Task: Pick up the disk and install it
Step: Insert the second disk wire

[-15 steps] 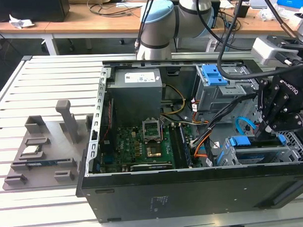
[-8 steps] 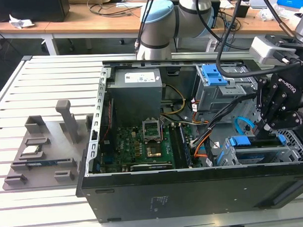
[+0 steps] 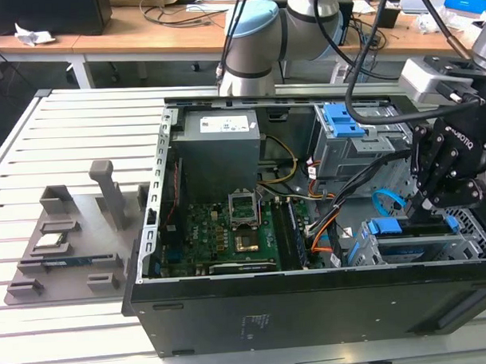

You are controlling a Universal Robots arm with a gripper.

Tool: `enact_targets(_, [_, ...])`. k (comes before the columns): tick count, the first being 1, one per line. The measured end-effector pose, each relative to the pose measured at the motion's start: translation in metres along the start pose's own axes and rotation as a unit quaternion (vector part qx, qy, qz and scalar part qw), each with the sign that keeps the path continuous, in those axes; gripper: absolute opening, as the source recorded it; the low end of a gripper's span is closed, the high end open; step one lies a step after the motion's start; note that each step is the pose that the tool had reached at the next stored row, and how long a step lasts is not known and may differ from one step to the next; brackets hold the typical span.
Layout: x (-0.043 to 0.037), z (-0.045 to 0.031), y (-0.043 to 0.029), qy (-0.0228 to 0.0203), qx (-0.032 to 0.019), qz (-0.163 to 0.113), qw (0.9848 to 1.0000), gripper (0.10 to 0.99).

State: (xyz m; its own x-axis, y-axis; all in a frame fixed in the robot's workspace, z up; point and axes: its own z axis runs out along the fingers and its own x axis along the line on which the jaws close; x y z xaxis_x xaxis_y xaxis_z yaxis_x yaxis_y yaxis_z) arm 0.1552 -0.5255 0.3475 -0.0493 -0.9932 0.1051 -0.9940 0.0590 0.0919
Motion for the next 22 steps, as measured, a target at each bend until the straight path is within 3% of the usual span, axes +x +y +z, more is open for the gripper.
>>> enact_targets(4, [0.0005,-0.0042,0.0013,-0.0001,0.0009,0.001,1.0000,0.102])
enact_targets(5, [0.0013,-0.0120,0.0021,-0.0002,0.0010,0.001,1.0000,0.102])
enact_targets(8, [0.0023,-0.0216,0.0031,-0.0001,0.0011,0.001,1.0000,0.102])
enact_targets(15, [0.0024,-0.0216,0.0031,-0.0003,0.0009,0.003,1.0000,0.102])
enact_targets(18, [0.0020,-0.0172,0.0026,-0.0022,-0.0013,0.024,0.9997,0.102])
enact_targets(22, [0.0013,-0.0120,0.0011,-0.0053,-0.0054,0.062,0.9980,0.102])
